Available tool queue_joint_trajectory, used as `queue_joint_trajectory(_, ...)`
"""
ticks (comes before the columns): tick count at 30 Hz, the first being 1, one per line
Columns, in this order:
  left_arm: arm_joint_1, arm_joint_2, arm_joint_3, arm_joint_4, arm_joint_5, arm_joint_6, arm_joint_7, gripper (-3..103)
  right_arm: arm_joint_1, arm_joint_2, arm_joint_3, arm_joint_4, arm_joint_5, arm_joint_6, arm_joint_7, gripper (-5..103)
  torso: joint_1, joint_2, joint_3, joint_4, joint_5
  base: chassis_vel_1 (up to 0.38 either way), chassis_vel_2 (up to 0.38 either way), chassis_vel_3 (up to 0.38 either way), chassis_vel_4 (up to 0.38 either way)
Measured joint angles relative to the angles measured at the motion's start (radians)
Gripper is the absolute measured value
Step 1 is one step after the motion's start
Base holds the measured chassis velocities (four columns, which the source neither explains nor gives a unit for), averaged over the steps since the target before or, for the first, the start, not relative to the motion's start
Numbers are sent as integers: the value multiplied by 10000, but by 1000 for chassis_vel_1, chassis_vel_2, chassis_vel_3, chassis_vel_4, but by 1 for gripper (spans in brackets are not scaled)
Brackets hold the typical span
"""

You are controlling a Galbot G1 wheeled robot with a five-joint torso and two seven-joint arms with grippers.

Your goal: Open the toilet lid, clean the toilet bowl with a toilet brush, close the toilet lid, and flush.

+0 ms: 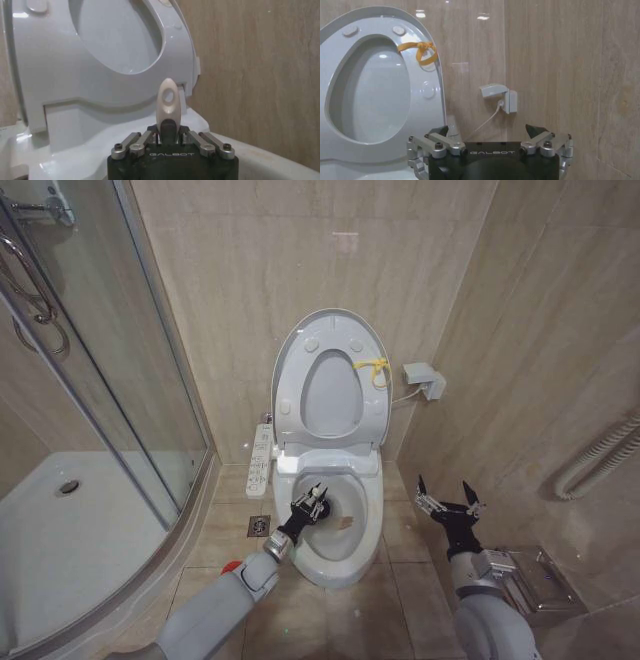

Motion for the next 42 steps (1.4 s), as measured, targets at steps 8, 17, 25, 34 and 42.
queue_joint_trajectory(8,-614,-405,108,249,32,-46,161,23,0,0,0,0,0,0,0,100,0,0,0,-1,1,0,0,0,0)
queue_joint_trajectory(17,-1696,-1130,492,871,-136,-87,278,21,0,0,0,0,0,0,0,100,0,0,1,1,3,0,0,0,0)
queue_joint_trajectory(25,-1943,-1754,730,1043,-157,-15,278,20,0,0,0,0,0,0,0,100,0,-1,1,1,4,0,0,0,0)
queue_joint_trajectory(34,-1870,-2652,818,1768,-189,-153,473,20,0,0,0,0,0,0,0,100,0,-1,1,-3,1,0,0,0,0)
queue_joint_trajectory(42,-1644,-2551,868,2319,-185,-240,670,20,0,0,0,0,0,0,0,100,0,0,0,1,0,0,0,0,0)
